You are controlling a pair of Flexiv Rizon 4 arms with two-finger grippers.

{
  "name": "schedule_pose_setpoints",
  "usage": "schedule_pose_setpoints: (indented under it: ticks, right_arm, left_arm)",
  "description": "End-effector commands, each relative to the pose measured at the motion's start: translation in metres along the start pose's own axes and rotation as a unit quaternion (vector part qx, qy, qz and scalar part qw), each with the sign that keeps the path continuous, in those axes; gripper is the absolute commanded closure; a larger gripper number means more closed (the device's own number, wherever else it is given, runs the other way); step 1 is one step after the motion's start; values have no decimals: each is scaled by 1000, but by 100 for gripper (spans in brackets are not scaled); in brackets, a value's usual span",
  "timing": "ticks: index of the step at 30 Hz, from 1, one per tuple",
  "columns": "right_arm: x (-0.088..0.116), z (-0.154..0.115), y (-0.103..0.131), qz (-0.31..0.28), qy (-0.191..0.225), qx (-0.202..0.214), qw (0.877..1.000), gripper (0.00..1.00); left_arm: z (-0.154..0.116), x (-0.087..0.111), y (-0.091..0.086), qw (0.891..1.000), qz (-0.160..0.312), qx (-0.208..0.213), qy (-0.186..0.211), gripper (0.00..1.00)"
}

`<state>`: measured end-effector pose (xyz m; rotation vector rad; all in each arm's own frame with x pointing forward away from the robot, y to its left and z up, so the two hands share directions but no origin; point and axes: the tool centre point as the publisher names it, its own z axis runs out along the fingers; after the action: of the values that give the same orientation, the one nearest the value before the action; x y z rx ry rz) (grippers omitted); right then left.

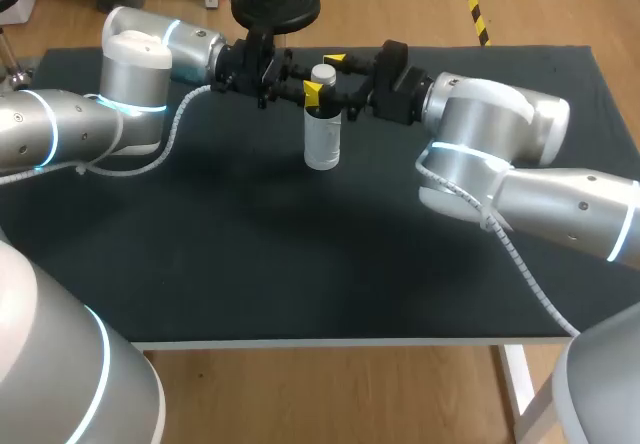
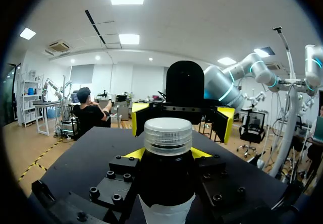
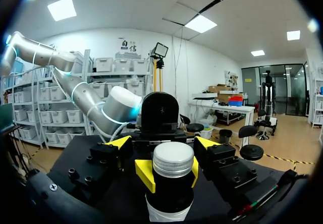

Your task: Unscrew the bottle cap

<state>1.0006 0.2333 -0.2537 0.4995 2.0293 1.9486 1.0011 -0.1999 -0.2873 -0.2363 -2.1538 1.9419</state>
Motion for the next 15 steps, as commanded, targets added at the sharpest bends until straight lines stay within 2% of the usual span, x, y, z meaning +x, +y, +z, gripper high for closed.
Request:
schedule_pose_setpoints:
  ticks: [1, 2, 4, 7, 11, 12, 14, 15]
  right_arm:
    - [0, -1, 0, 3, 2, -11, 1000, 13]
    - [0, -1, 0, 3, 2, -11, 1000, 10]
    - [0, -1, 1, 3, 3, -13, 1000, 10]
    - [0, -1, 1, 4, 4, -14, 1000, 17]
    - [0, -1, 0, 6, 6, -14, 1000, 33]
    - [0, -1, 0, 6, 6, -14, 1000, 51]
    - [0, -1, 0, 6, 8, -14, 1000, 64]
    - [0, -1, 0, 6, 9, -14, 1000, 74]
  left_arm:
    - [-1, -3, 2, 1000, 0, 1, 4, 100]
    - [-1, -3, 2, 1000, 0, 1, 4, 100]
    - [-1, -3, 2, 1000, 0, 1, 4, 100]
    - [-1, -3, 2, 1000, 0, 1, 4, 100]
    - [-1, -3, 2, 1000, 0, 1, 4, 100]
    - [-1, -3, 2, 1000, 0, 1, 4, 100]
    - [-1, -3, 2, 1000, 0, 1, 4, 100]
    - [-1, -3, 2, 1000, 0, 1, 4, 100]
